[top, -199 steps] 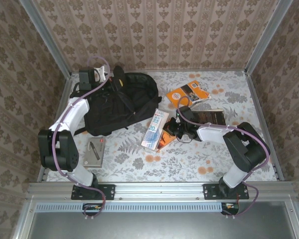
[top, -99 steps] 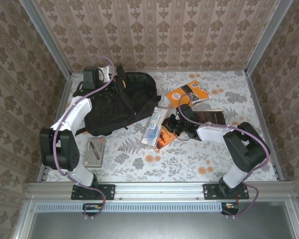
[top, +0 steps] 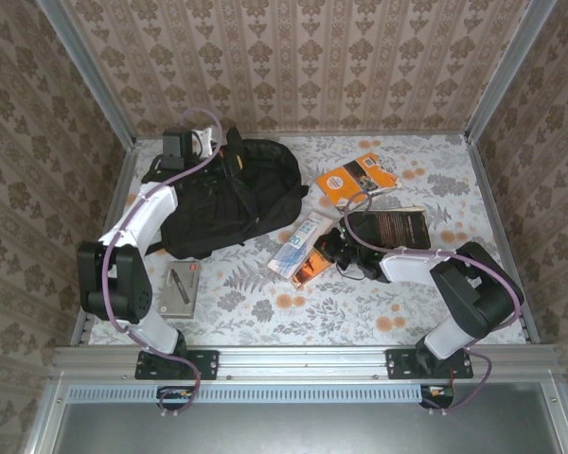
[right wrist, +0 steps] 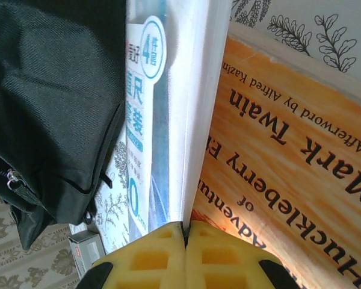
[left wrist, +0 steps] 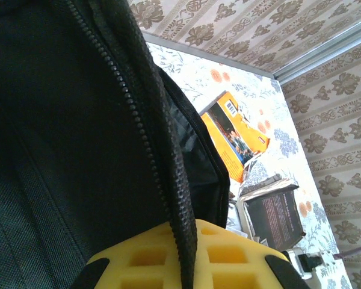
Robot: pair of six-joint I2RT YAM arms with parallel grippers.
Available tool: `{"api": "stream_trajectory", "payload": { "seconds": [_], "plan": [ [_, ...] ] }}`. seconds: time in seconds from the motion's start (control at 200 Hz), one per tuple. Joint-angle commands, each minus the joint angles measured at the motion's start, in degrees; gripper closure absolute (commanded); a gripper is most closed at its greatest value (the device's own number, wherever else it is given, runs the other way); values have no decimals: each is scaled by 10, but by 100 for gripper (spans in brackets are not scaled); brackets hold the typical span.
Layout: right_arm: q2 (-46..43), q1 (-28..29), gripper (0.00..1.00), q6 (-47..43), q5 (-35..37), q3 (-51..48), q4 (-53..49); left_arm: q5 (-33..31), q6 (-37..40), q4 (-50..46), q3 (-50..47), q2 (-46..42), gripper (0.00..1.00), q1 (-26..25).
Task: Pack the student bag
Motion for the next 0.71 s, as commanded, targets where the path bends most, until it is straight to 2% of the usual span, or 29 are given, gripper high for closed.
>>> {"api": "stream_trajectory", "payload": {
  "seconds": [0.0, 0.315, 0.36, 0.49, 0.61, 0.7],
  "plan": [
    [-9, 3, 100, 9, 32, 8, 21, 2, 17, -17, 15, 5, 100, -4],
    [78, 1, 100, 2, 4, 125, 4, 1, 24, -24, 17, 2, 100, -11],
    [86, 1, 93, 3, 1, 134, 0, 2, 24, -23, 17, 3, 100, -12],
    [110, -1, 62, 4, -7, 157, -25, 4, 24, -24, 19, 2, 100, -12],
    [116, 0, 49, 9, -10, 156, -37, 3, 23, -24, 19, 2, 100, -13],
    [119, -2, 48, 6, -10, 159, -43, 5, 21, -23, 19, 2, 100, -13]
  ]
}}
